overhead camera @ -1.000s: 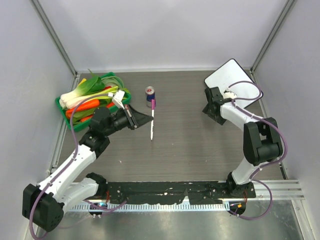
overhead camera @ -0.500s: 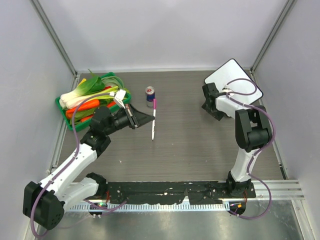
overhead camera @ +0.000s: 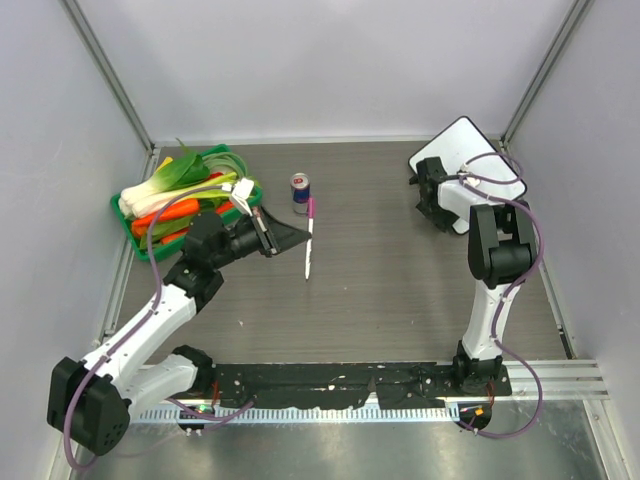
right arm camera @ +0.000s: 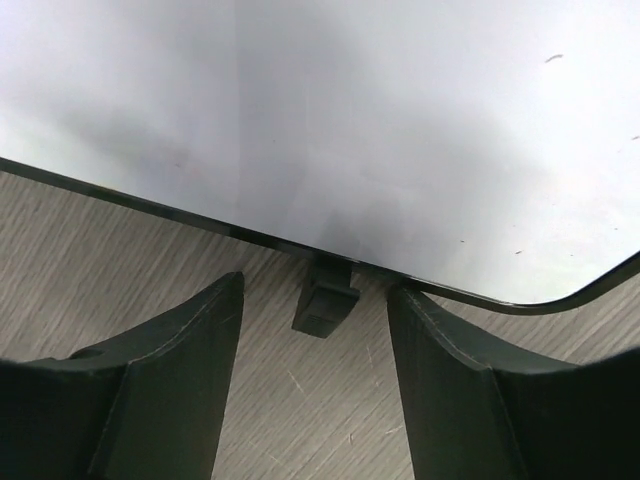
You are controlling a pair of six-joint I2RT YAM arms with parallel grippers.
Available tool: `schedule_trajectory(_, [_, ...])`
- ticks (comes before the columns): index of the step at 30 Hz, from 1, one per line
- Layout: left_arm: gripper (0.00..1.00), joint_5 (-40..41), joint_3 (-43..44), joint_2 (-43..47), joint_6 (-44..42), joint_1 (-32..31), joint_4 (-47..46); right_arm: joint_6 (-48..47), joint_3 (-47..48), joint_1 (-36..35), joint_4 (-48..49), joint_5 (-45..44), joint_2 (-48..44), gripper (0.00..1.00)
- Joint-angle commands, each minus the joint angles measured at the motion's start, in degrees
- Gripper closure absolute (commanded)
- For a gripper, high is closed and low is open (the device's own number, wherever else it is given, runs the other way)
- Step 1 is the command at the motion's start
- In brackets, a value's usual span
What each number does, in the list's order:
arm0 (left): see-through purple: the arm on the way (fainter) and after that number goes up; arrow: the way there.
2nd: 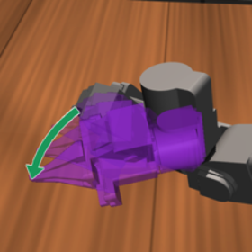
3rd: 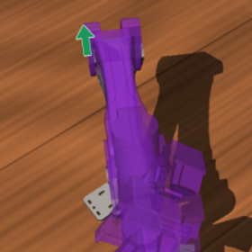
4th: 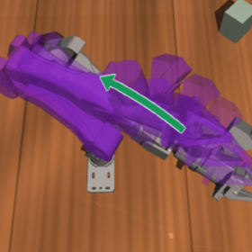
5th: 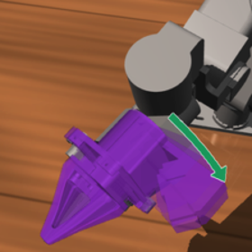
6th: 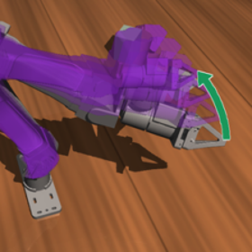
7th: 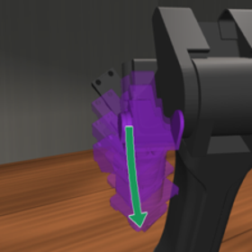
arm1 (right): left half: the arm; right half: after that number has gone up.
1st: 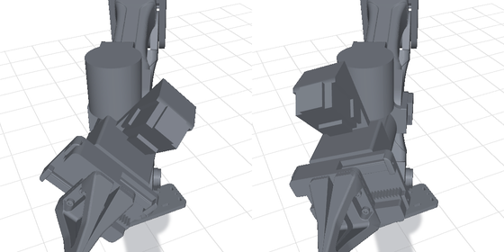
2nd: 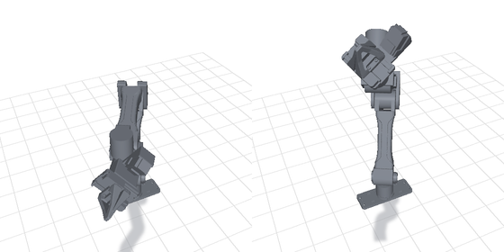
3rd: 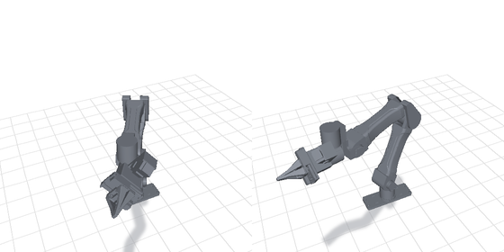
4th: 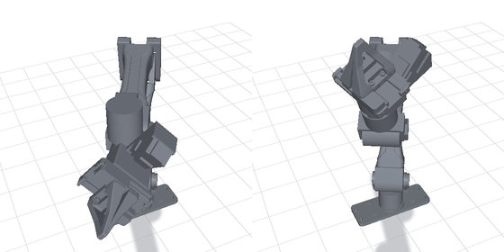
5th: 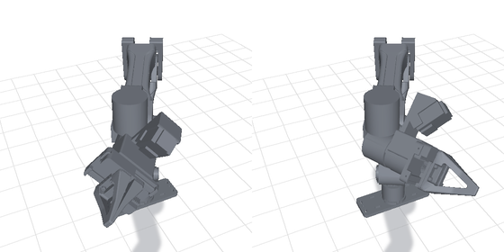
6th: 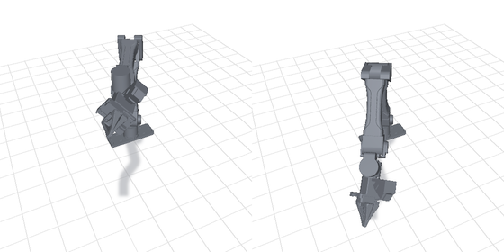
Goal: Write a sentence on the whiteboard
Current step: Move the whiteboard stand to the center of the board.
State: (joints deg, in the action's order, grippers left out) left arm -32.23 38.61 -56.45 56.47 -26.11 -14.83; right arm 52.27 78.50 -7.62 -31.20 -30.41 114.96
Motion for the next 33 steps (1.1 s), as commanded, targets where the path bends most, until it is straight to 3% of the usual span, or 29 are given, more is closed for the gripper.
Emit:
schedule_trajectory(1, [1.00,-2.3,0.9,-1.0,0.4,0.2,-3.5,-0.2,3.1,0.3,-0.8,-3.0,2.5,0.37])
schedule_trajectory(6, [1.00,-3.5,2.3,-2.4,0.8,0.2,-3.8,-0.7,4.6,0.4,-1.9,-2.1,4.8,0.55])
schedule_trajectory(13, [1.00,-3.1,1.9,-2.4,1.0,0.3,-3.8,-1.9,2.5,0.4,-1.9,-0.7,3.7,0.91])
schedule_trajectory(16, [1.00,-3.1,1.8,-2.3,0.9,0.2,-3.7,-2.9,1.2,0.4,-1.6,0.0,2.8,1.00])
schedule_trajectory(33, [1.00,-2.1,0.8,1.2,0.9,0.3,-2.5,-6.9,-13.5,-1.1,3.4,7.3,-5.1,0.99])
